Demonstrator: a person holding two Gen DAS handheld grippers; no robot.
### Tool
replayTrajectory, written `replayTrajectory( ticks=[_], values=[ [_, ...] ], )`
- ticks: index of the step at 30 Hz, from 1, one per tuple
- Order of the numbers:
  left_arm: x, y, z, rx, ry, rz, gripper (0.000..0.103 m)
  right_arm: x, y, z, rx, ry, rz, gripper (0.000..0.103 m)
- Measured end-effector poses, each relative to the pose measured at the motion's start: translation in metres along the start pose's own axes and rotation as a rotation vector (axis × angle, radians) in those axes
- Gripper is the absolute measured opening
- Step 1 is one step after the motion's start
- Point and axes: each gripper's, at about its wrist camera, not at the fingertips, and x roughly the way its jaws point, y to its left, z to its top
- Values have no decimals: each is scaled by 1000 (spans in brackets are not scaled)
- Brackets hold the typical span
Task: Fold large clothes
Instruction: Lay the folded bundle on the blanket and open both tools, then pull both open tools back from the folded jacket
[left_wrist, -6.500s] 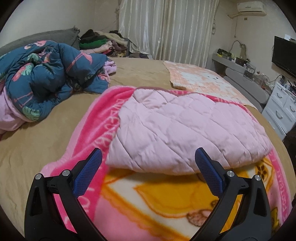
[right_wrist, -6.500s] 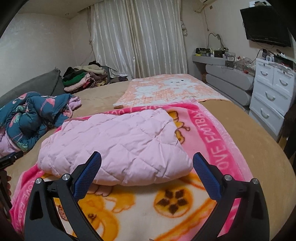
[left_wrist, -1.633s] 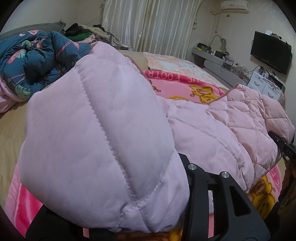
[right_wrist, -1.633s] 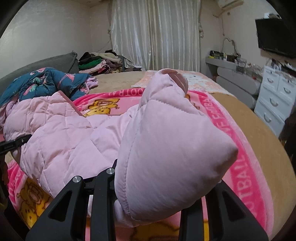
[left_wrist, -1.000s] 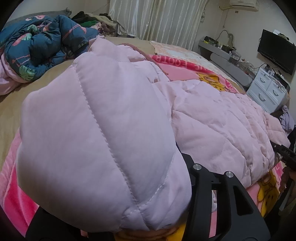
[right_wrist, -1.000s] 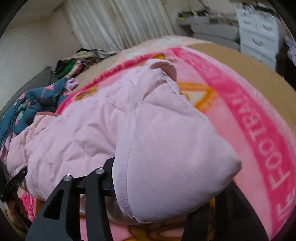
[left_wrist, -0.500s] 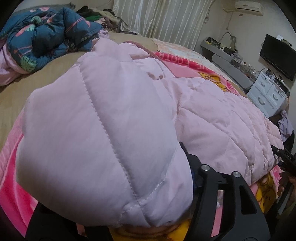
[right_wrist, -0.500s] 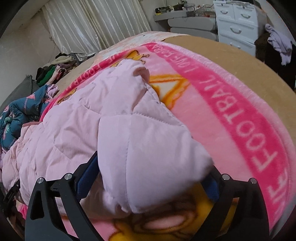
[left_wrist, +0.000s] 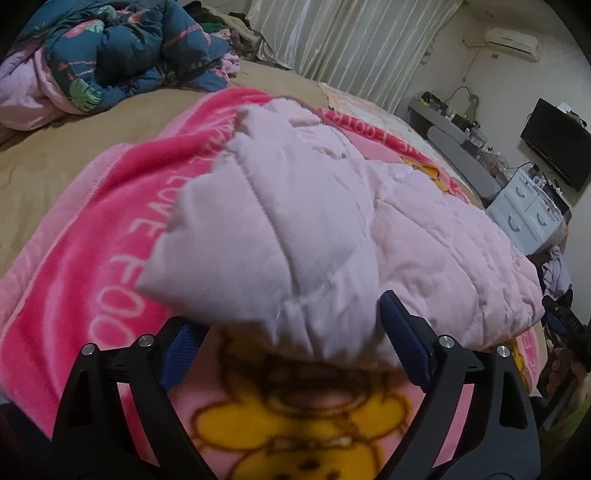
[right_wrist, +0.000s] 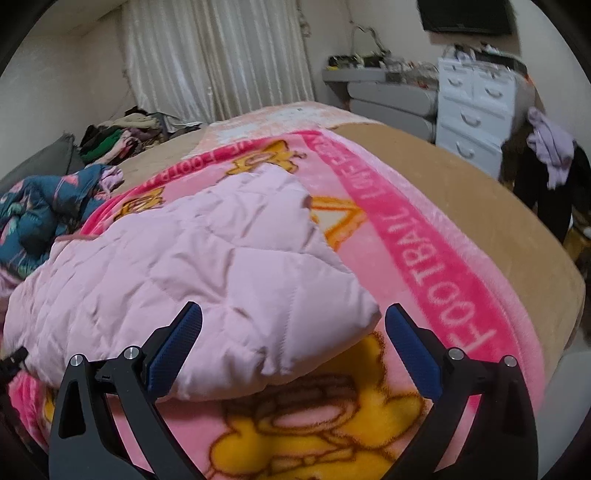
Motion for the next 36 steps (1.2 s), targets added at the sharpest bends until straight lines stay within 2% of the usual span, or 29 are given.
replayTrajectory(
  ticks=[3,4,6,13,18,25,30,36],
  values=[
    [-17,2,-3,-7,-25,19,85,-14,13,-4,-43,-29,18,99],
    [-23,1,-4,-7,-41,25,89,-19,18,-5,-57,-40,32,99],
    [-39,-1,-4,12,-83,42,91,-27,26,-6,-84,-59,48,99],
    [-83,-36,-9,107,-173,18,94,-65,59,-18,-179,-126,138,99],
    [-93,-62,-17,146,-175,-5,94,-98,80,-29,-253,-172,187,99],
    [-94,-88,-34,175,-159,-22,94,-124,96,-47,-291,-176,244,99],
    [-91,-104,-50,201,-157,-10,94,-134,105,-59,-318,-176,254,99],
    [-83,-114,-66,226,-141,-9,94,-130,110,-81,-348,-133,229,99]
  ],
)
